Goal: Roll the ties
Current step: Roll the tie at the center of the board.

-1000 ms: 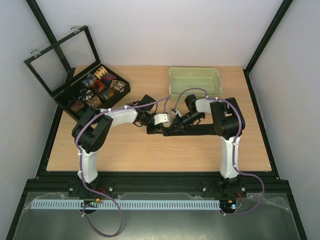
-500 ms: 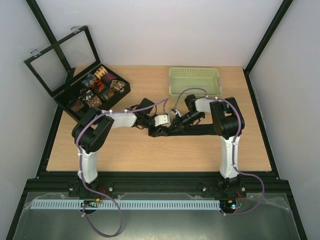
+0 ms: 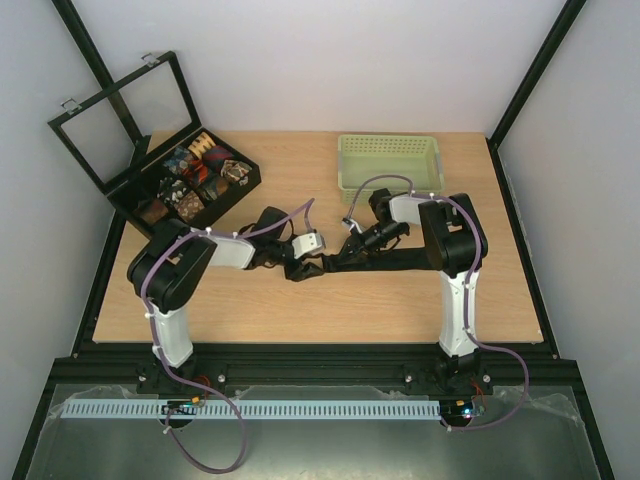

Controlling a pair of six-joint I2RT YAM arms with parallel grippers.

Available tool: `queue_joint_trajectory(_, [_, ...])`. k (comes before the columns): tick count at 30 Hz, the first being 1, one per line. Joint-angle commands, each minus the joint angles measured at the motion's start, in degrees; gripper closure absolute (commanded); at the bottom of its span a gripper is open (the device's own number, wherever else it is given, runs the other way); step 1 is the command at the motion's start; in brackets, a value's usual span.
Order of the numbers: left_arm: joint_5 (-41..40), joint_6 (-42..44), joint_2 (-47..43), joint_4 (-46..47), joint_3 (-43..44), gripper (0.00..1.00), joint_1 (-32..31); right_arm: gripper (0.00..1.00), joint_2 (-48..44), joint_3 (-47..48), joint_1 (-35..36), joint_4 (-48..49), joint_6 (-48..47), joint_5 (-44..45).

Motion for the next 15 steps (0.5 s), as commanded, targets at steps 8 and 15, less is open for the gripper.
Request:
queue_joint_trajectory(8, [4.5,-5.1,5.4,17.0,-0.3,0.47,-1.3,0.99,5.4,-1.4,-0.4,-3.2,-1.3,18.0])
queue_joint_trajectory(15, [4.0,-6.0,6.2,20.2,-0.8,0.61,-2.5,0.99,5.7,-1.0,-0.4,-3.5,-1.0,18.1])
